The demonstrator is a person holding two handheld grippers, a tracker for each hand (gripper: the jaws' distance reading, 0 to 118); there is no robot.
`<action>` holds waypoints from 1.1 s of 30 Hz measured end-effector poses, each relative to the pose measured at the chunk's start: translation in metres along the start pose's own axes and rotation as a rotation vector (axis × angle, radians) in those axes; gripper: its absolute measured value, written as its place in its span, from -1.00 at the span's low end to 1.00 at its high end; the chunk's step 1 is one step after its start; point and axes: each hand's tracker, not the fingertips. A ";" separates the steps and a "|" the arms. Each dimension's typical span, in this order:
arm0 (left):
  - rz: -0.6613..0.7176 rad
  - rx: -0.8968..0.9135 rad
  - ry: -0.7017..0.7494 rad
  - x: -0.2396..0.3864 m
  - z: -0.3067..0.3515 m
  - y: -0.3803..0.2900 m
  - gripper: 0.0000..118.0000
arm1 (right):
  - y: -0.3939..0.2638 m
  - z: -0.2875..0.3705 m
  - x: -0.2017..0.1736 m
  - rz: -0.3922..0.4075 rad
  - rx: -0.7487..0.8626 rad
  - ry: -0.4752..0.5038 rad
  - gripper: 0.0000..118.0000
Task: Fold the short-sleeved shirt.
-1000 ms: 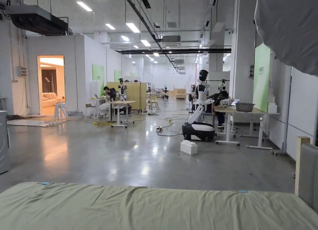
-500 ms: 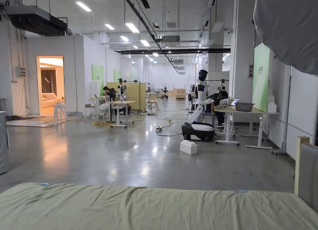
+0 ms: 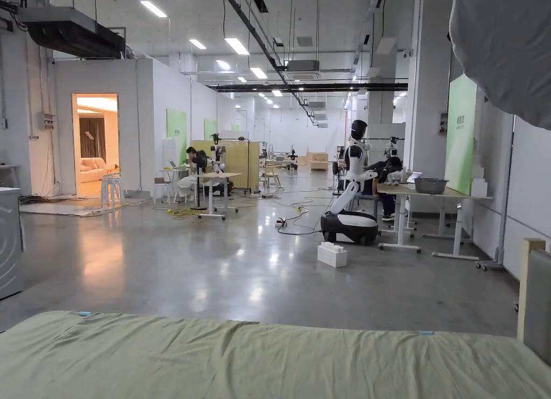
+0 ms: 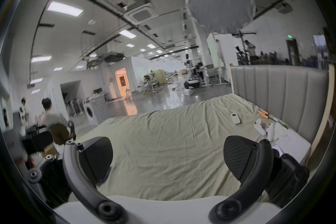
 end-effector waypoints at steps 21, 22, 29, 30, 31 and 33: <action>0.061 0.038 -0.041 -0.002 0.004 0.019 0.92 | 0.013 -0.001 -0.029 0.098 -0.144 -0.153 1.00; 0.059 0.039 -0.042 -0.002 0.005 0.019 0.92 | 0.013 -0.002 -0.029 0.098 -0.144 -0.153 1.00; 0.060 0.039 -0.049 0.002 0.006 0.018 0.92 | 0.015 -0.004 -0.023 0.072 -0.148 -0.170 1.00; 0.062 0.039 -0.051 0.002 0.006 0.017 0.92 | 0.015 -0.005 -0.022 0.062 -0.143 -0.166 1.00; 0.064 0.037 -0.053 0.002 0.006 0.017 0.92 | 0.012 -0.005 -0.021 0.057 -0.134 -0.172 1.00; 0.061 0.032 -0.050 0.002 0.006 0.017 0.92 | 0.008 -0.005 -0.020 0.058 -0.124 -0.180 1.00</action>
